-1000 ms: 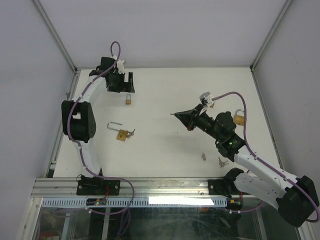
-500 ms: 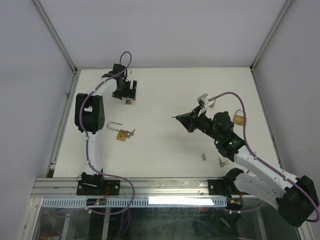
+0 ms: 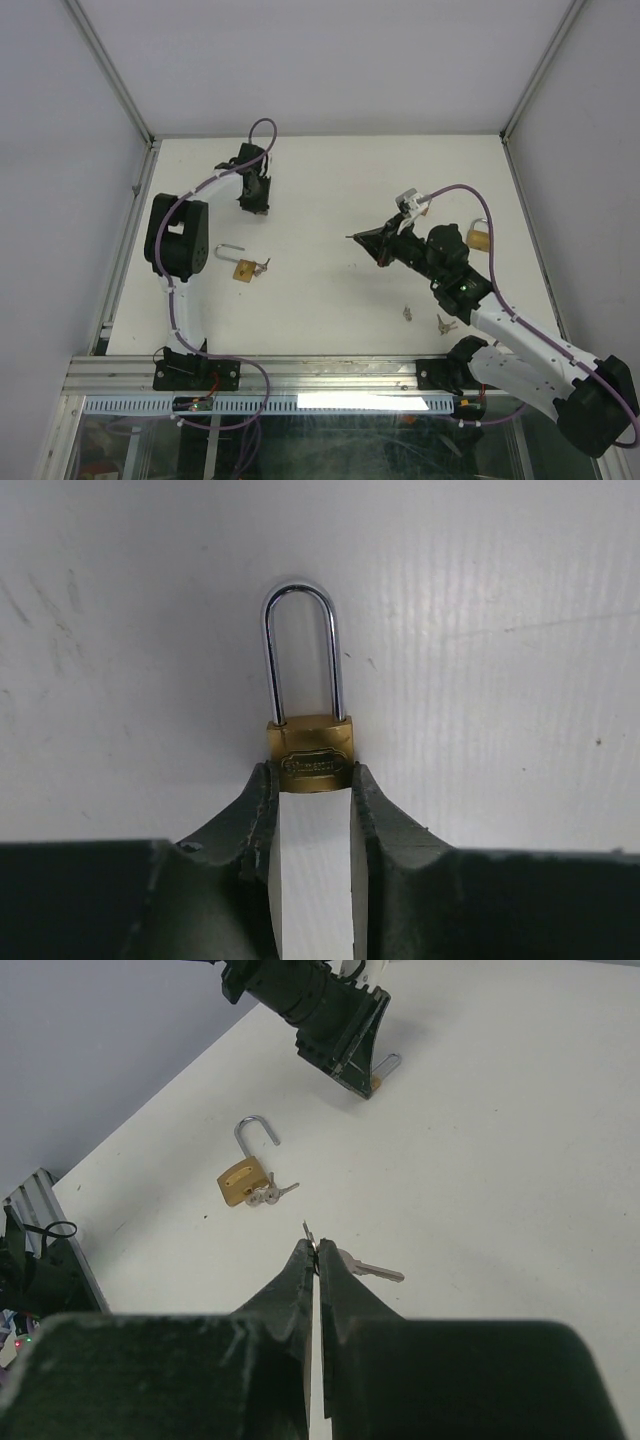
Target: Unlock with the key
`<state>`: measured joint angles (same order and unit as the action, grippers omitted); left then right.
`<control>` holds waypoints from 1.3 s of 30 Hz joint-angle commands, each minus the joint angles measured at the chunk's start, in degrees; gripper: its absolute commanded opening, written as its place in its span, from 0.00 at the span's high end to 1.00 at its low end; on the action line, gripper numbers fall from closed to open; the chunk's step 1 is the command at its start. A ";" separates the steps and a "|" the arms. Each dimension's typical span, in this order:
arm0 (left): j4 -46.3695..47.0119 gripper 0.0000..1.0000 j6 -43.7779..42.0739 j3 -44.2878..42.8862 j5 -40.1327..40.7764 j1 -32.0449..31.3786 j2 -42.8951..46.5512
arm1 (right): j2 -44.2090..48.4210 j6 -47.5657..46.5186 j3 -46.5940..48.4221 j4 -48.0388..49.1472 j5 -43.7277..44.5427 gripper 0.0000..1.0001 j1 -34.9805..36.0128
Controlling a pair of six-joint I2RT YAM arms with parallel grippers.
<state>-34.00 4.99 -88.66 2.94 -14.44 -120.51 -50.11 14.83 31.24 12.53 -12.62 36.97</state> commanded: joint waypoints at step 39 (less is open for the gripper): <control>-41.02 0.11 -78.20 2.42 -45.69 -14.12 17.08 | 11.34 -4.44 4.62 -6.35 0.50 1.00 -0.36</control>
<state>-59.05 -22.61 -79.42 -29.17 -27.03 -105.67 -40.97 13.89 32.93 5.82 -12.64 36.93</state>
